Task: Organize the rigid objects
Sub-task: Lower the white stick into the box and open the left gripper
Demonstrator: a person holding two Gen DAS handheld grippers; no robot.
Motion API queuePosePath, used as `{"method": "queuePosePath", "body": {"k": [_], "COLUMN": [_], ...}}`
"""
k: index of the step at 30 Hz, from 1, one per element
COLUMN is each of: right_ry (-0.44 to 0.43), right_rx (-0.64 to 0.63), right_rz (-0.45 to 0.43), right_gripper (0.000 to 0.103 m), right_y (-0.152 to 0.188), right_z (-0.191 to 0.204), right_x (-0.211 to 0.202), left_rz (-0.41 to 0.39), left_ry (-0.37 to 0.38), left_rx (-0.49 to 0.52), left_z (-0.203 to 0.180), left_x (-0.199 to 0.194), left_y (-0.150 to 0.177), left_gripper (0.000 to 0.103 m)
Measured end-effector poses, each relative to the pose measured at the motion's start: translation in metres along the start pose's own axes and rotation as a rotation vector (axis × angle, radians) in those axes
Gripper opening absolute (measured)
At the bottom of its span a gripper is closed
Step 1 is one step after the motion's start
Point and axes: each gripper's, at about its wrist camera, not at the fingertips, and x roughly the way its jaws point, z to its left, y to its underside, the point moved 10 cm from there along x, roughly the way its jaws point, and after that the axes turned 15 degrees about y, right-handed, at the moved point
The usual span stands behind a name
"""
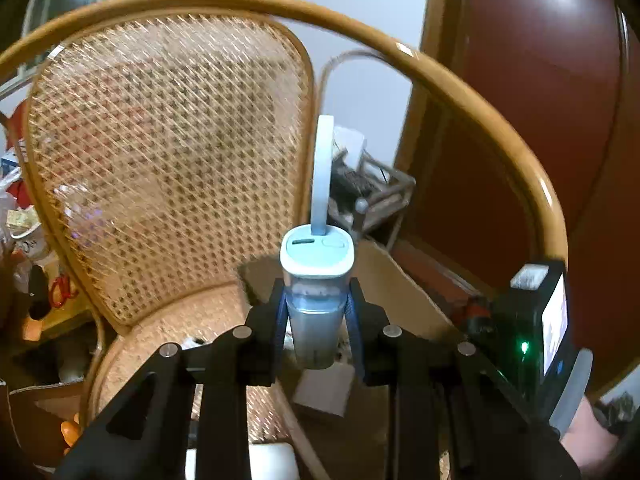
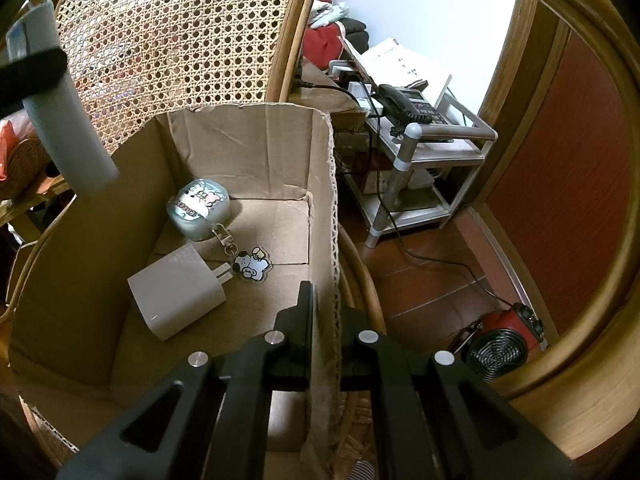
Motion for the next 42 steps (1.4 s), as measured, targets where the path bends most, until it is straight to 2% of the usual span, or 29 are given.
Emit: {"method": "queuePosePath", "body": {"k": [3, 12, 19, 22, 25, 26, 27, 29, 37, 42], "right_ry": [-0.001, 0.001, 0.003, 0.005, 0.007, 0.008, 0.008, 0.007, 0.006, 0.012], "right_rx": [0.001, -0.001, -0.001, -0.004, -0.003, -0.004, -0.004, -0.004, -0.003, -0.007], "right_rz": [0.001, -0.001, -0.002, -0.003, -0.003, -0.003, -0.003, -0.004, -0.003, -0.005], "right_gripper": [0.008, 0.008, 0.008, 0.008, 0.008, 0.008, 0.008, 0.008, 0.009, 0.009], "right_y": [0.0, 0.0, -0.001, -0.001, -0.001, -0.001, -0.001, -0.001, -0.001, 0.0], "right_z": [-0.001, 0.0, -0.003, -0.002, -0.001, 0.0, -0.001, -0.001, 0.005, 0.006], "right_x": [0.001, 0.0, 0.003, 0.003, 0.004, 0.002, 0.004, 0.004, 0.002, 0.002], "left_rz": [0.05, 0.148, 0.152, 0.13, 0.093, 0.084, 0.072, 0.039, 0.007, 0.04], "left_ry": [0.027, 0.019, 0.015, 0.021, 0.036, 0.035, 0.031, 0.027, -0.035, -0.093], "left_rx": [-0.015, -0.033, -0.027, -0.03, -0.031, -0.031, -0.034, -0.035, -0.065, -0.099], "left_z": [-0.007, -0.007, -0.008, -0.008, -0.009, -0.008, -0.006, -0.003, 0.041, 0.08], "left_x": [0.017, 0.048, 0.047, 0.042, 0.033, 0.031, 0.028, 0.02, -0.005, -0.015], "left_y": [0.014, 0.049, 0.054, 0.045, 0.035, 0.033, 0.03, 0.025, 0.019, 0.028], "left_gripper": [0.026, 0.026, 0.026, 0.026, 0.034, 0.046, 0.062, 0.071, 0.075, 0.075]}}
